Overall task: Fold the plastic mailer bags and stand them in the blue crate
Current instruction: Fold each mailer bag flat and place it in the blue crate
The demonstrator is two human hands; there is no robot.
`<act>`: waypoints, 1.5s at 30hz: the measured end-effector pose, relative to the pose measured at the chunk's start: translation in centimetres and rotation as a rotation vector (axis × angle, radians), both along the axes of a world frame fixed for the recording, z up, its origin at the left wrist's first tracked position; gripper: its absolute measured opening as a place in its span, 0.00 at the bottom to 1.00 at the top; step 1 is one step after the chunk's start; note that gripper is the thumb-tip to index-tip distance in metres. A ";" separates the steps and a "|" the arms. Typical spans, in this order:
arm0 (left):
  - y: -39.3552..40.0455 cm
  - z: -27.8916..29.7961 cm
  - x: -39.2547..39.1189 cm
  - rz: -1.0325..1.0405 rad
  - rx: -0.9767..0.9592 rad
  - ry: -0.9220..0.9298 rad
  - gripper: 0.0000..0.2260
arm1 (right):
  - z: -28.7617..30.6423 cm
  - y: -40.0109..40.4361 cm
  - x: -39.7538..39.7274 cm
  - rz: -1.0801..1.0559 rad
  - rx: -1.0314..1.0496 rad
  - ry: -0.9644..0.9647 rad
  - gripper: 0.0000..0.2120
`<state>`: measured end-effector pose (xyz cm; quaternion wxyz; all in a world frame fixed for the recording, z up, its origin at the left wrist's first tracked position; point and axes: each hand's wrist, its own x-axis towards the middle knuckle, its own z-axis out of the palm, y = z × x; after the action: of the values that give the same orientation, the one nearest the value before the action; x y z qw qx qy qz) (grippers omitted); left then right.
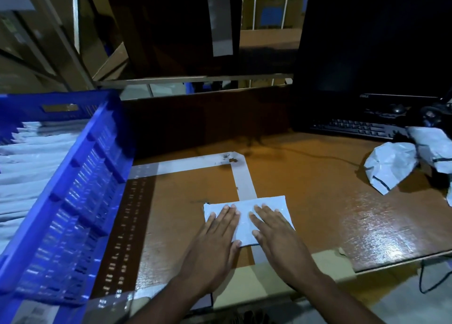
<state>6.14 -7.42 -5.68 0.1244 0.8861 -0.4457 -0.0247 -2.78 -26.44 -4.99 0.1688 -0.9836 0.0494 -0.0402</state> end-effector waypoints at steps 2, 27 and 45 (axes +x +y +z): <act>0.0 -0.5 0.0 -0.006 0.013 -0.010 0.27 | -0.9 0.1 -0.6 -0.022 -0.048 -0.029 0.29; -0.2 0.1 -1.3 0.024 0.024 -0.003 0.26 | -0.6 -0.3 -1.5 0.075 -0.074 -0.016 0.25; -1.9 -0.1 1.0 0.190 0.003 0.019 0.32 | -0.4 -0.6 1.7 -0.034 -0.145 0.012 0.29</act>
<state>7.15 -9.36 -5.79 0.1291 0.9243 -0.3585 -0.0220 -1.07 -27.02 -5.41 0.0961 -0.9925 0.0642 -0.0408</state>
